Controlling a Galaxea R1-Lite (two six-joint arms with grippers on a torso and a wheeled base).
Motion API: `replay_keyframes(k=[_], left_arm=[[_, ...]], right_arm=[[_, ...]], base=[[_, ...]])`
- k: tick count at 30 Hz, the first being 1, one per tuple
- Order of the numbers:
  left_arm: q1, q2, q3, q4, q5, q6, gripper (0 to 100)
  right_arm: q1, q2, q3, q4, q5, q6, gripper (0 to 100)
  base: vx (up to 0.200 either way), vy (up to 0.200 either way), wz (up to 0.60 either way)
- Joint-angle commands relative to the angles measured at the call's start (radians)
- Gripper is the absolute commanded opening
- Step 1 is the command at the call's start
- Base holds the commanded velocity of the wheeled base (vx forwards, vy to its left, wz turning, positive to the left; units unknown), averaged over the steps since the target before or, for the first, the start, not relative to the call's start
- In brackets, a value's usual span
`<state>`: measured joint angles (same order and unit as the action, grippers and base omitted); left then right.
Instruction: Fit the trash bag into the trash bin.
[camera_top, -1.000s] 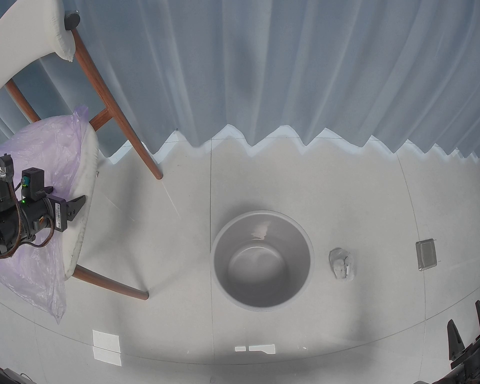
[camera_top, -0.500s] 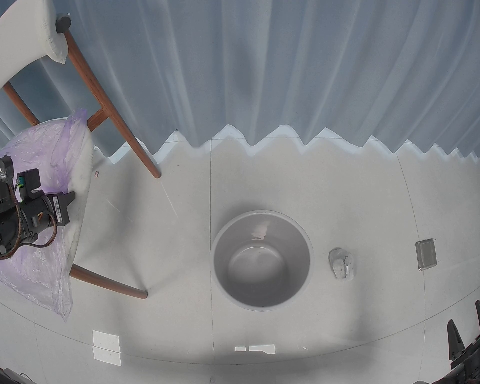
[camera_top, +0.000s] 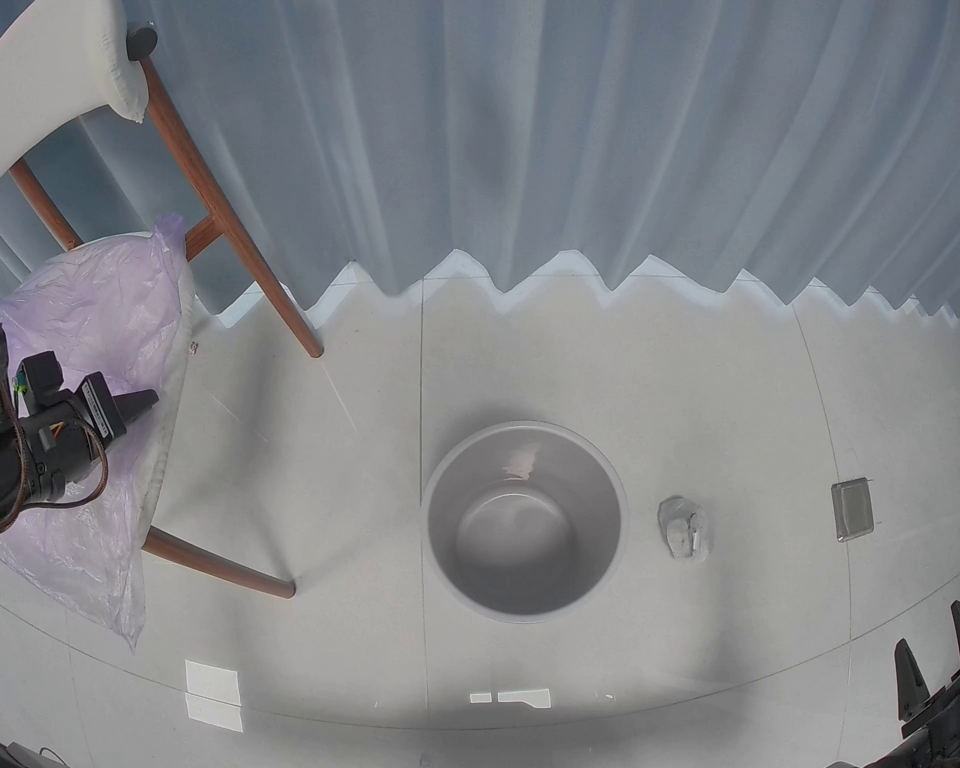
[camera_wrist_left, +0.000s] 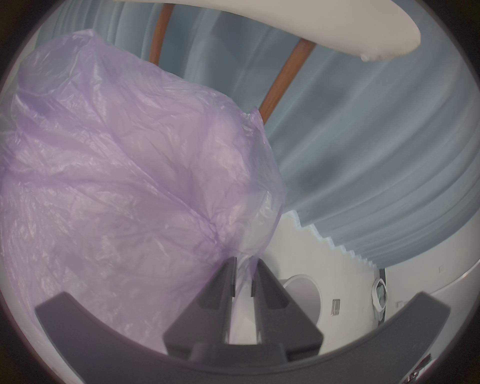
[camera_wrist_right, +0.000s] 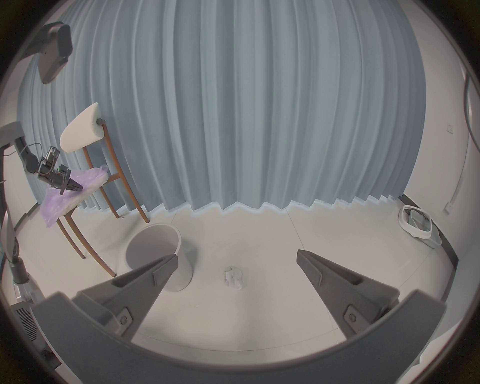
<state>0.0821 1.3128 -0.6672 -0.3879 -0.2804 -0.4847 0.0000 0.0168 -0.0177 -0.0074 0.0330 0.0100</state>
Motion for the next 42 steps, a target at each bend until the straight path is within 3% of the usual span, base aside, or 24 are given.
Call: replay_keyframes(k=[1, 4, 8, 15, 22, 27, 32, 38, 42], left_arm=[[0.031, -0.029, 0.008, -0.011, -0.016, -0.022, 0], [0.036, -0.029, 0.021, -0.034, -0.069, -0.037, 0], [0.022, -0.027, 0.051, -0.117, -0.083, -0.066, 0], [-0.091, 0.006, 0.071, -0.324, -0.118, -0.078, 0], [-0.162, 0.016, 0.061, -0.384, -0.192, -0.081, 0], [-0.266, 0.010, 0.054, -0.408, -0.260, -0.146, 0], [-0.318, 0.016, 0.012, -0.417, -0.313, -0.193, 0], [-0.308, 0.003, 0.012, -0.416, -0.321, -0.178, 0], [-0.236, -0.058, 0.029, -0.402, -0.289, -0.135, 0]], right_arm=[[0.000, -0.017, 0.018, 0.000, 0.001, 0.001, 100], [0.000, -0.017, 0.018, 0.000, 0.001, 0.001, 100], [0.000, -0.015, 0.018, 0.000, -0.001, 0.001, 100], [0.000, -0.017, 0.018, 0.000, -0.001, 0.001, 100], [0.000, -0.017, 0.018, 0.000, -0.001, 0.001, 100], [0.000, -0.017, 0.018, 0.000, -0.001, 0.001, 100], [0.000, -0.017, 0.018, 0.000, -0.001, 0.001, 100], [0.000, -0.017, 0.018, 0.000, -0.002, 0.005, 100], [0.000, -0.017, 0.018, 0.000, -0.004, 0.007, 100]], base=[[0.000, 0.000, 0.00], [0.000, 0.000, 0.00], [0.000, 0.000, 0.00], [0.000, 0.000, 0.00], [0.000, 0.000, 0.00], [0.000, 0.000, 0.00], [0.000, 0.000, 0.00], [0.000, 0.000, 0.00], [0.000, 0.000, 0.00]])
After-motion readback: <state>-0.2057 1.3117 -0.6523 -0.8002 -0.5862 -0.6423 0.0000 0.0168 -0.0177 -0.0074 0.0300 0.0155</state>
